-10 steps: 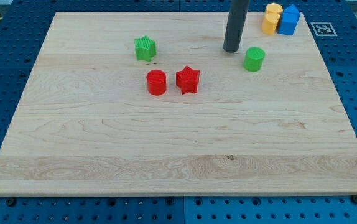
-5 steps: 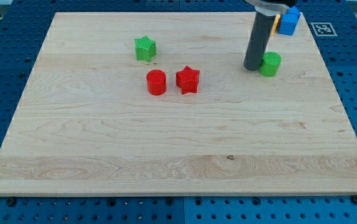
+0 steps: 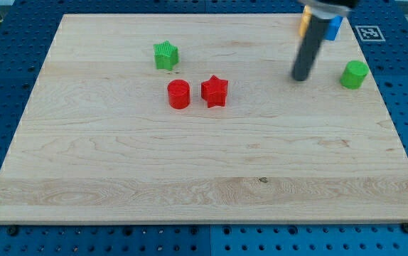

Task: Place the green star to the left of the green circle

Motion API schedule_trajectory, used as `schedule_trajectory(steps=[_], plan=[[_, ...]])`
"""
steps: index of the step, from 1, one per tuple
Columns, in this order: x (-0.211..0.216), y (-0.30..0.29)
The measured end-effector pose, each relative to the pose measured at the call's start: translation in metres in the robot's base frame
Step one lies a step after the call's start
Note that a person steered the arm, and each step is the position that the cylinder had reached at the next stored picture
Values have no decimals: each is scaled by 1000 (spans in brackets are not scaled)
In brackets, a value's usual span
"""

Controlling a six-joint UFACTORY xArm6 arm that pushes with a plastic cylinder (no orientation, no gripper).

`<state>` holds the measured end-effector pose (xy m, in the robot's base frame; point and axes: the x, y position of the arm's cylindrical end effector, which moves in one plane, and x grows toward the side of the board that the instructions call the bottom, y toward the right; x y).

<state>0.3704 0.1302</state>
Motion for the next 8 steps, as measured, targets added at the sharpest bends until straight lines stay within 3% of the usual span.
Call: schedule_trajectory(steps=[2, 4, 5, 6, 8], plan=[[-79, -118], [-104, -251], [-76, -257], [-45, -225], [-44, -50]])
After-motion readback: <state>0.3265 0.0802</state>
